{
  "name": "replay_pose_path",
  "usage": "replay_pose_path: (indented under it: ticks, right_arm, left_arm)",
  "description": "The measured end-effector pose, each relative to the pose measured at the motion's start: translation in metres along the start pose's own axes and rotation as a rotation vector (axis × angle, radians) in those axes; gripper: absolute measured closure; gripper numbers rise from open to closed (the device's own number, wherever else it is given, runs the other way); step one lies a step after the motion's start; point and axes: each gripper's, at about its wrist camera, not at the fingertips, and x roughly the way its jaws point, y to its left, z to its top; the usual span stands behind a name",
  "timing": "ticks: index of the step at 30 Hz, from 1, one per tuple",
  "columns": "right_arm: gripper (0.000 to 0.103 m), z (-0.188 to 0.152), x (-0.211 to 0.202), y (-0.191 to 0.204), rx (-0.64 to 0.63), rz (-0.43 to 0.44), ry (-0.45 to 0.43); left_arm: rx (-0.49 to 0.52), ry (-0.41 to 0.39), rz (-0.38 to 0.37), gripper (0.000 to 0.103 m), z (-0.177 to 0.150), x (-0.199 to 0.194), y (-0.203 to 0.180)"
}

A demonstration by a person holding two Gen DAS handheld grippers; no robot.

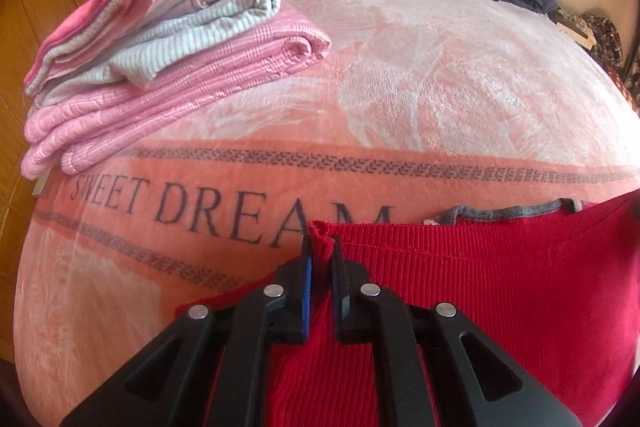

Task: Fold small clothes
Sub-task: 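Lift the grasped fold with both tools, lay it over again, release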

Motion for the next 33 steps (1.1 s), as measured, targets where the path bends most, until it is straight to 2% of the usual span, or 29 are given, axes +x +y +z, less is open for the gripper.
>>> replay_pose_path:
  ticks: [3, 6, 7, 8, 9, 10, 12, 15, 16, 18, 21, 23, 25, 27, 28, 30, 33]
  right_arm:
    - [0.099, -0.004, 0.02, -0.012, 0.031, -0.022, 0.024]
    - [0.099, -0.009, 0.025, -0.017, 0.055, -0.014, 0.011]
    - [0.097, -0.01, 0.023, -0.018, 0.061, -0.008, 0.009]
    - [0.09, -0.011, 0.018, -0.018, 0.07, -0.012, 0.011]
    - [0.085, -0.013, 0.01, -0.018, 0.073, -0.018, 0.011]
    - [0.085, -0.015, -0.001, -0.017, 0.062, -0.02, 0.01]
    - [0.085, -0.025, -0.026, -0.013, 0.02, -0.008, 0.01]
    - [0.08, -0.054, -0.056, -0.01, -0.016, 0.014, 0.081]
    - [0.08, -0.067, -0.064, -0.01, -0.024, 0.021, 0.102]
    - [0.071, -0.094, -0.074, -0.009, -0.045, 0.05, 0.131]
    - [0.069, -0.134, -0.072, -0.011, -0.047, 0.069, 0.188]
    - [0.069, -0.156, -0.064, -0.018, -0.014, 0.104, 0.221]
    - [0.069, -0.165, -0.054, -0.021, -0.004, 0.086, 0.27]
    - [0.07, -0.17, -0.048, -0.022, 0.014, 0.087, 0.287]
    - [0.074, -0.173, -0.045, -0.022, 0.017, 0.092, 0.3]
    - [0.098, -0.179, -0.041, -0.016, -0.015, 0.075, 0.318]
    - [0.098, -0.181, -0.042, -0.008, -0.077, 0.028, 0.312]
  left_arm:
    - [0.029, 0.029, 0.028, 0.094, -0.009, 0.019, -0.008]
    - [0.04, 0.017, 0.054, 0.092, -0.013, 0.021, -0.012]
    - [0.041, 0.019, 0.055, 0.089, -0.013, 0.02, -0.011]
    - [0.034, 0.029, 0.058, 0.084, -0.012, 0.017, -0.009]
    - [0.012, 0.037, 0.057, 0.072, -0.009, 0.012, -0.006]
    - [-0.025, 0.039, 0.051, 0.066, -0.009, 0.005, 0.0]
    - [-0.106, 0.052, 0.067, 0.065, -0.01, -0.018, 0.015]
    - [-0.16, 0.116, 0.061, 0.06, -0.021, -0.055, 0.026]
    - [-0.165, 0.133, 0.049, 0.056, -0.027, -0.065, 0.027]
    - [-0.153, 0.176, 0.081, 0.049, -0.043, -0.087, 0.022]
    - [-0.109, 0.241, 0.117, 0.045, -0.071, -0.108, 0.007]
    - [-0.139, 0.267, 0.057, 0.042, -0.089, -0.113, 0.002]
    - [-0.172, 0.27, 0.013, 0.04, -0.103, -0.11, 0.002]
    - [-0.153, 0.298, 0.043, 0.04, -0.111, -0.094, -0.001]
    - [-0.129, 0.317, 0.053, 0.04, -0.113, -0.085, -0.002]
    - [-0.125, 0.323, 0.077, 0.04, -0.117, -0.072, 0.001]
    - [-0.145, 0.356, 0.062, 0.039, -0.121, -0.057, 0.005]
